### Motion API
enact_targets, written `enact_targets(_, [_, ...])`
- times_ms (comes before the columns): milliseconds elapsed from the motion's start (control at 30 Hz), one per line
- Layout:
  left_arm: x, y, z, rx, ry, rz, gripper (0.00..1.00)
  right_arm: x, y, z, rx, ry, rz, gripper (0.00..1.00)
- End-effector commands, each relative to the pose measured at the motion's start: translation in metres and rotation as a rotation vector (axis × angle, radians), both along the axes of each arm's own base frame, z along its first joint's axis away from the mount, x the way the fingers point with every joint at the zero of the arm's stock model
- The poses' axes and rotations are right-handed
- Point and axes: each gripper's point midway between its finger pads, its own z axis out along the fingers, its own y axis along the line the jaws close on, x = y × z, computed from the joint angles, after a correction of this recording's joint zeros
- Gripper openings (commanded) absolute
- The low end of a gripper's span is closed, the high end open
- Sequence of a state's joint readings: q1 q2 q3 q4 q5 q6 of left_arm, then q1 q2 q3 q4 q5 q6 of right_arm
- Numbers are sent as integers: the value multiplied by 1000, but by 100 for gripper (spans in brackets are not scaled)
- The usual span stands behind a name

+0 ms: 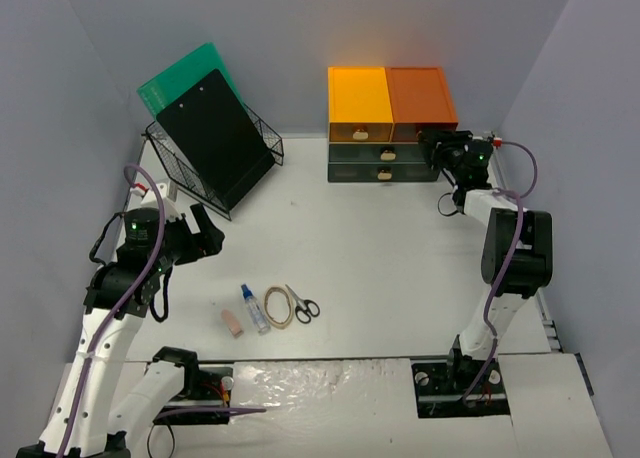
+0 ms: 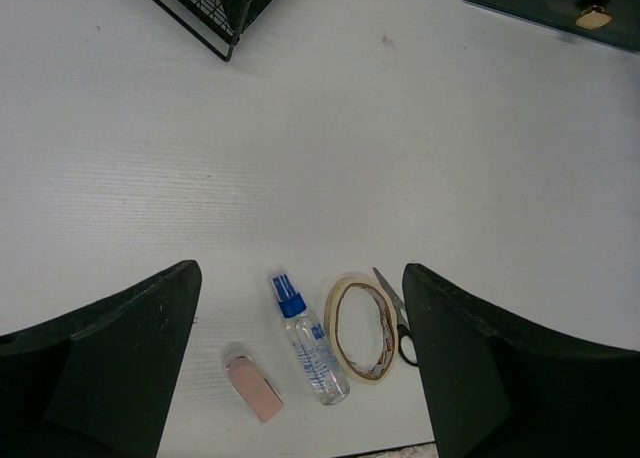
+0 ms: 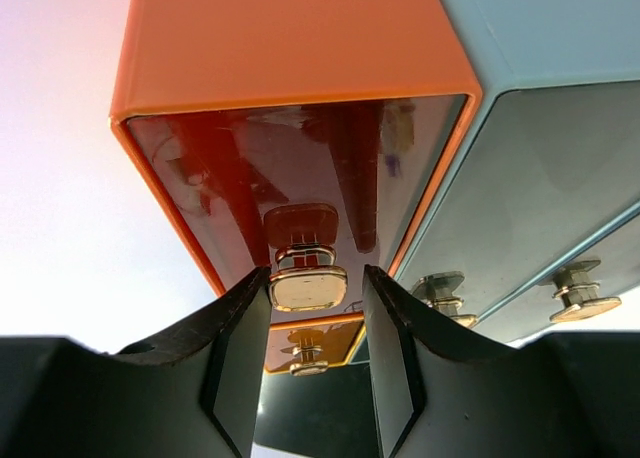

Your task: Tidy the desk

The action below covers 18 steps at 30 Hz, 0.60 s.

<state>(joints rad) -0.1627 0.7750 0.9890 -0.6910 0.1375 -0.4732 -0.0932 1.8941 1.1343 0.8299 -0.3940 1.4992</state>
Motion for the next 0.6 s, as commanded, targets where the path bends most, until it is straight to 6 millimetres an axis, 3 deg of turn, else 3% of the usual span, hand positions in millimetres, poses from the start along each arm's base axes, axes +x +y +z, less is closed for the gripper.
enact_targets(0, [9,-2,35,-13,-113,-8,79,18,-14,28,2,-111,-59,35])
enact_targets(333, [6,-2,35,-11,-113,-11,79,6,-9,23,2,-110,-40,11])
enact_targets(567, [5,-2,36,-15,-120,-10,79,-17,-3,21,-6,-94,-22,2])
